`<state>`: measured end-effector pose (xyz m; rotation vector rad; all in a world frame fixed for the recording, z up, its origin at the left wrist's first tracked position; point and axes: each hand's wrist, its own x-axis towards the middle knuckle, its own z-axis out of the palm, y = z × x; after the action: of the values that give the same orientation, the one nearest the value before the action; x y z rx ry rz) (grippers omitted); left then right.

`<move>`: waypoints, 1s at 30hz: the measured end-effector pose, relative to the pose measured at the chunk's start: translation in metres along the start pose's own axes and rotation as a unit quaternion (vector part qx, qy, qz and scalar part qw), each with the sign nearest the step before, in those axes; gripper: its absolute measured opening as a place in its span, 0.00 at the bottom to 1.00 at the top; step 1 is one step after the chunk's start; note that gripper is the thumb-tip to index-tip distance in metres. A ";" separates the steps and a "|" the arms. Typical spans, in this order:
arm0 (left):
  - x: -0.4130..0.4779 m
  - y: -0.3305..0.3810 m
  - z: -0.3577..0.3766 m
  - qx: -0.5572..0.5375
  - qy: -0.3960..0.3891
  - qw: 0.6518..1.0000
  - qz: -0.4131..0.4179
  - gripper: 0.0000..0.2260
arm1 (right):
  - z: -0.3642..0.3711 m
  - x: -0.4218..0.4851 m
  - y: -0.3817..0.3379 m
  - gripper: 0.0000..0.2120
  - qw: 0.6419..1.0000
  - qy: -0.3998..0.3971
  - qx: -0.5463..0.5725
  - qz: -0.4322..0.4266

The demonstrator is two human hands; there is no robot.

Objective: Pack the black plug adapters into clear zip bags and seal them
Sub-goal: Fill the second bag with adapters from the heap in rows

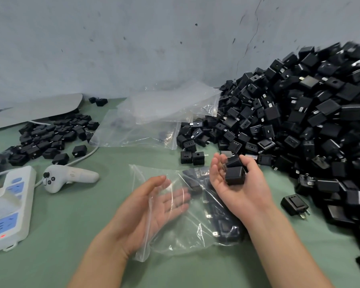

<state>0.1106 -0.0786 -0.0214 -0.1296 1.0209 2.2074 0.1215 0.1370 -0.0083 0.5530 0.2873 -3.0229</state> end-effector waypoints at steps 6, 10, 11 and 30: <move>-0.014 0.014 0.002 0.044 0.089 0.994 0.035 0.19 | 0.003 -0.001 0.000 0.17 0.999 0.004 -0.053 0.005; -0.031 0.037 -0.012 0.253 0.339 0.886 0.191 0.08 | 0.006 -0.004 0.003 0.21 0.985 -0.032 -0.170 0.012; -0.036 0.040 -0.012 0.278 0.377 0.851 0.235 0.08 | 0.007 -0.006 0.005 0.21 0.978 -0.054 -0.203 0.016; -0.050 0.008 0.023 0.218 0.186 0.939 0.191 0.08 | 0.008 -0.016 0.065 0.36 0.503 -0.190 -0.806 -0.248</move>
<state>0.1478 -0.0931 0.0171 -0.1605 1.8584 2.2732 0.1390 0.0719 -0.0066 -0.4642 2.8726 -1.5028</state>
